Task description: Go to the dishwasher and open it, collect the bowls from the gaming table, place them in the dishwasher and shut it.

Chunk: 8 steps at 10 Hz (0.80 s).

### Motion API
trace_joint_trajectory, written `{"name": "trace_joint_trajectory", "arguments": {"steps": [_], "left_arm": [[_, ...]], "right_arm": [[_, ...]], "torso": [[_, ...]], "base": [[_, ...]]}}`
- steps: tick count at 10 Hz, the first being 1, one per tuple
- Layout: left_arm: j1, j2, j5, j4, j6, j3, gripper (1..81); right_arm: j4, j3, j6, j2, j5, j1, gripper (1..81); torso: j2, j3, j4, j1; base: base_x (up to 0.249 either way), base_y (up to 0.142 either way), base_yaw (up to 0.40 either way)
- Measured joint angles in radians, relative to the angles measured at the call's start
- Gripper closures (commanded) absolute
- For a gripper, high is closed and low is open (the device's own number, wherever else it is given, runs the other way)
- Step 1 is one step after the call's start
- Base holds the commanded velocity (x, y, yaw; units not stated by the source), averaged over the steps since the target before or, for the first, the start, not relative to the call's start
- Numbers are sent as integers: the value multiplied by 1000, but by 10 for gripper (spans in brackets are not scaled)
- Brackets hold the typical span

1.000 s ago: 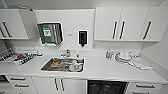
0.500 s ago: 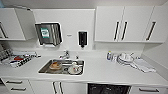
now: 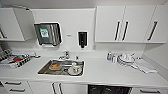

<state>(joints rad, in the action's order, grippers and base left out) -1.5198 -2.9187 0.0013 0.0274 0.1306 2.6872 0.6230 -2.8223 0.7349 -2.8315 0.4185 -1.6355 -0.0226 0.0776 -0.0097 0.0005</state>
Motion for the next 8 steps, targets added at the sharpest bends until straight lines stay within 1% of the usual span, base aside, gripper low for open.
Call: {"name": "trace_joint_trajectory", "arguments": {"steps": [2, 4, 5, 7, 8], "left_arm": [[-11, 15, -17, 10, -2, -39, 811], [-22, 50, -62, 36, -4, -106, 811], [-27, 81, -80, 48, -4, -159, 811], [-33, 154, -95, 66, -4, -278, 811], [-33, 190, -105, 77, -4, -330, 811]], "right_arm": [[25, 31, 1, 14, 1, -8, 811], [37, 92, 8, 56, 5, -13, 811], [40, 144, 11, 84, 6, -13, 811], [41, 256, 14, 139, 9, -13, 811], [42, 292, 15, 167, 9, -14, 811]], "torso": [[0, 0, 0, 0], [0, 0, 0, 0], [0, 0, 0, 0], [0, 0, 0, 0], [0, 0, 0, 0]], "base": [[0, 0, 0], [0, 0, 0], [0, 0, 0], [0, 0, 0], [0, 0, 0]]}}
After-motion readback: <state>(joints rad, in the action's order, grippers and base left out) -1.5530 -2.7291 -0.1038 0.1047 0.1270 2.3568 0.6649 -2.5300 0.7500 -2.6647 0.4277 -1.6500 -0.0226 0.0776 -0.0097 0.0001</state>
